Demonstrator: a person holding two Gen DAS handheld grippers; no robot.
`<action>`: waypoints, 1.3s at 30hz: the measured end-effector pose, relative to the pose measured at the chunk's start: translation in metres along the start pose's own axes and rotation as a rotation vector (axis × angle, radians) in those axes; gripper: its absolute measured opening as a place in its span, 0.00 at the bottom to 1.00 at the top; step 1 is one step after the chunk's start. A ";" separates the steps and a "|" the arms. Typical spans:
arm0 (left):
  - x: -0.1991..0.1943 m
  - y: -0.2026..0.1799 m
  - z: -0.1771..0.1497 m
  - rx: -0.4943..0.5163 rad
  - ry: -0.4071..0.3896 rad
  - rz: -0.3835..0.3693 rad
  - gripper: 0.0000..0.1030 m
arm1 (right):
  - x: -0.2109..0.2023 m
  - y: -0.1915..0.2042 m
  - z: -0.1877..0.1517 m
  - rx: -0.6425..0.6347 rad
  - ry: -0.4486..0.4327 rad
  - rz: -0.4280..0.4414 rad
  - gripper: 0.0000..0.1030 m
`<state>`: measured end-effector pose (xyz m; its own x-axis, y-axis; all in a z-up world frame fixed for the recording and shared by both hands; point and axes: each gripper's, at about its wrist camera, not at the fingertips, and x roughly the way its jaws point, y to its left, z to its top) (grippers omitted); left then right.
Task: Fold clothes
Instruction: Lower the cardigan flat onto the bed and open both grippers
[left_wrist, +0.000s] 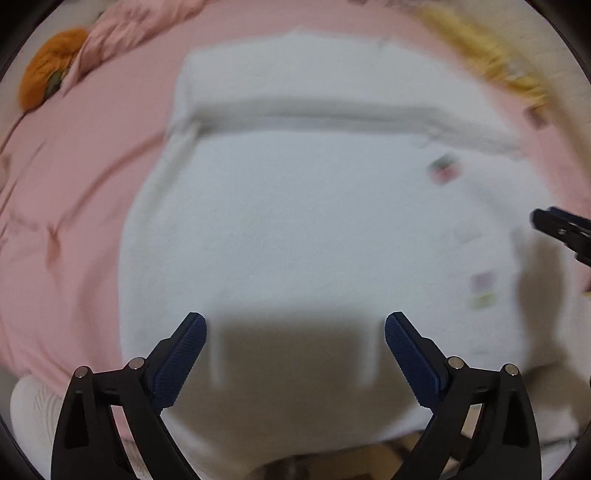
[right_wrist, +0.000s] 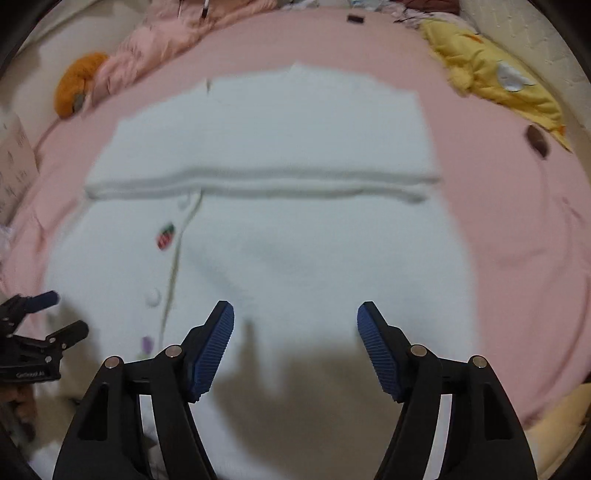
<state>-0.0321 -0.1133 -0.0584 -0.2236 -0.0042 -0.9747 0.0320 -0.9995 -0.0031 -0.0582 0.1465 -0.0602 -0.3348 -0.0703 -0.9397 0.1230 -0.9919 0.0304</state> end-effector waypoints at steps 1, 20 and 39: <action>0.001 0.005 0.000 -0.027 -0.004 -0.023 0.95 | 0.011 0.006 -0.001 -0.004 0.027 -0.034 0.68; 0.011 0.010 -0.037 -0.025 0.114 0.009 0.96 | -0.017 -0.001 -0.066 0.106 0.056 -0.082 0.73; -0.120 -0.007 -0.045 -0.103 -0.146 -0.104 0.95 | -0.166 0.071 -0.040 0.072 -0.192 -0.150 0.73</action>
<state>0.0384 -0.1040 0.0487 -0.3696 0.0863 -0.9252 0.0997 -0.9862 -0.1319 0.0433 0.0921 0.0839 -0.5168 0.0658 -0.8536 -0.0056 -0.9973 -0.0735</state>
